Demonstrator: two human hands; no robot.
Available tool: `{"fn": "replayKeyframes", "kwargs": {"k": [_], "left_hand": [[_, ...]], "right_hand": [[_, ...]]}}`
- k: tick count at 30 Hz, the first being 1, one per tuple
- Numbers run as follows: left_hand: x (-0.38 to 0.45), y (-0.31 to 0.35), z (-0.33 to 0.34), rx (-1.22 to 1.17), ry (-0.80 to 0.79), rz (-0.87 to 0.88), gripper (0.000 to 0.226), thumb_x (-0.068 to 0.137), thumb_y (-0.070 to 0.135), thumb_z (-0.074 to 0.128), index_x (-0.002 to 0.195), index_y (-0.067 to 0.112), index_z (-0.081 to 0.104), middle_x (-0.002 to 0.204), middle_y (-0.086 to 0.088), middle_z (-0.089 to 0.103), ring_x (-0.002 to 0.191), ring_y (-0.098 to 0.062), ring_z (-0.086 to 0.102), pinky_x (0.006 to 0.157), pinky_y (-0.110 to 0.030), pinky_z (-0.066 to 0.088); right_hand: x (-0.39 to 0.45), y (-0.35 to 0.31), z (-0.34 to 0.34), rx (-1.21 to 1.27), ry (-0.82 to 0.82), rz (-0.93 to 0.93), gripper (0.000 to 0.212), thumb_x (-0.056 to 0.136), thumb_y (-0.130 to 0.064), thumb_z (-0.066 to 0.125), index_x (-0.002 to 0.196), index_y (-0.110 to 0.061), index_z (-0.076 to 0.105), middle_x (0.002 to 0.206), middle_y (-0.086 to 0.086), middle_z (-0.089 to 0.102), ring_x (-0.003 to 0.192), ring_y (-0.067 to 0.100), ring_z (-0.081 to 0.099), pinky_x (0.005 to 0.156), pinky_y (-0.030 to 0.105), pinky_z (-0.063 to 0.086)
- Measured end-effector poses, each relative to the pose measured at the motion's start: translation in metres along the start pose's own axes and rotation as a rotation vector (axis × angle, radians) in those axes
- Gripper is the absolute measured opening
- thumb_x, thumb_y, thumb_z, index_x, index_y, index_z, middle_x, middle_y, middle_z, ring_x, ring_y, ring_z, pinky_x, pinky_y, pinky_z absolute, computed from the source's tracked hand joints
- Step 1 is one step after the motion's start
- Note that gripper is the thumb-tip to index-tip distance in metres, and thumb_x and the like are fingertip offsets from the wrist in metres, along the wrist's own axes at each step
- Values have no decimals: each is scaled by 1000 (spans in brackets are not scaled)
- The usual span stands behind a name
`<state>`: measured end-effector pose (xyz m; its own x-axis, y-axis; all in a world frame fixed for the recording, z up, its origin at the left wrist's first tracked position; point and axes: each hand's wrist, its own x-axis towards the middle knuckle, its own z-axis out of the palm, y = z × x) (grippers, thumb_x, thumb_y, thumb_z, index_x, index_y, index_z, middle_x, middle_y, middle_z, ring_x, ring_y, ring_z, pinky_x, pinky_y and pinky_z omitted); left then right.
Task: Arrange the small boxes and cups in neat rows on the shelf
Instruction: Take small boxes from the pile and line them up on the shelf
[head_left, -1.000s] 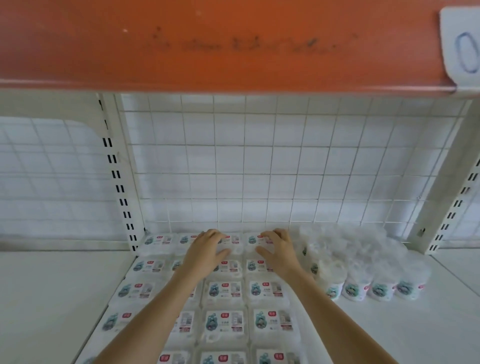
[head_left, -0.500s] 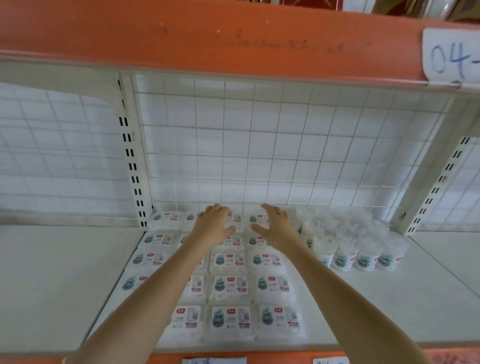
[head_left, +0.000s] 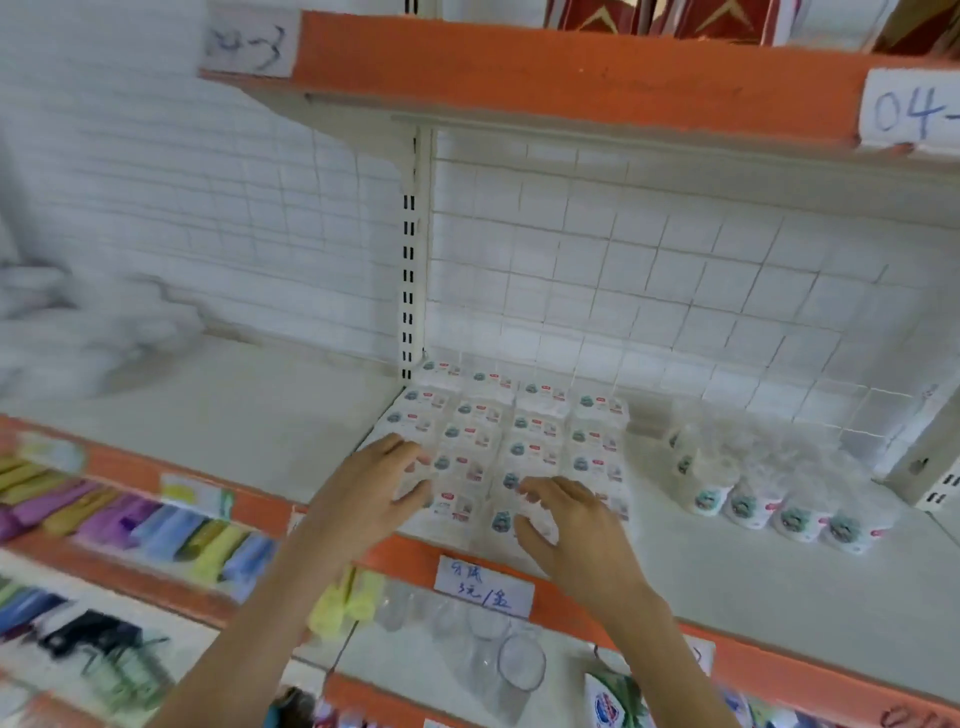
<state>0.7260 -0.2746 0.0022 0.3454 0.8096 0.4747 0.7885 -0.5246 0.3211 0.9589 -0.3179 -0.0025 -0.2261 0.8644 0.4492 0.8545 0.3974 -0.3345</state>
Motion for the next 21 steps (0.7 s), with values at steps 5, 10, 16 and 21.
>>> {"fn": "replayKeyframes", "kwargs": {"k": [5, 10, 16, 21], "left_hand": [[-102, 0, -21, 101, 55, -213, 36, 78, 42, 41, 88, 16, 64, 81, 2, 63, 61, -16, 61, 52, -23, 46], [-201, 13, -23, 154, 6, -441, 34, 83, 38, 51, 107, 18, 63, 101, 4, 61, 84, -18, 63, 68, -30, 49], [-285, 19, -58, 216, 55, -738, 30, 85, 29, 61, 113, 22, 60, 109, 4, 59, 92, -15, 60, 69, -22, 41], [-326, 5, -95, 230, 92, -875, 29, 87, 29, 57, 115, 22, 58, 111, 4, 58, 95, -13, 58, 76, -26, 47]], "right_hand": [[-43, -45, 18, 50, -131, -175, 26, 78, -41, 47, 95, -28, 61, 86, -12, 65, 73, 7, 62, 58, 16, 48], [-87, -78, 50, 145, -321, -244, 47, 80, -51, 33, 108, -26, 61, 102, -9, 63, 92, 11, 61, 74, 25, 50], [-106, -133, 79, 308, -439, -394, 30, 91, -34, 50, 120, -27, 54, 117, -12, 56, 106, 8, 50, 86, 21, 40], [-95, -186, 102, 385, -508, -489, 33, 90, -32, 54, 122, -24, 54, 116, -8, 57, 102, 9, 54, 81, 17, 41]]}}
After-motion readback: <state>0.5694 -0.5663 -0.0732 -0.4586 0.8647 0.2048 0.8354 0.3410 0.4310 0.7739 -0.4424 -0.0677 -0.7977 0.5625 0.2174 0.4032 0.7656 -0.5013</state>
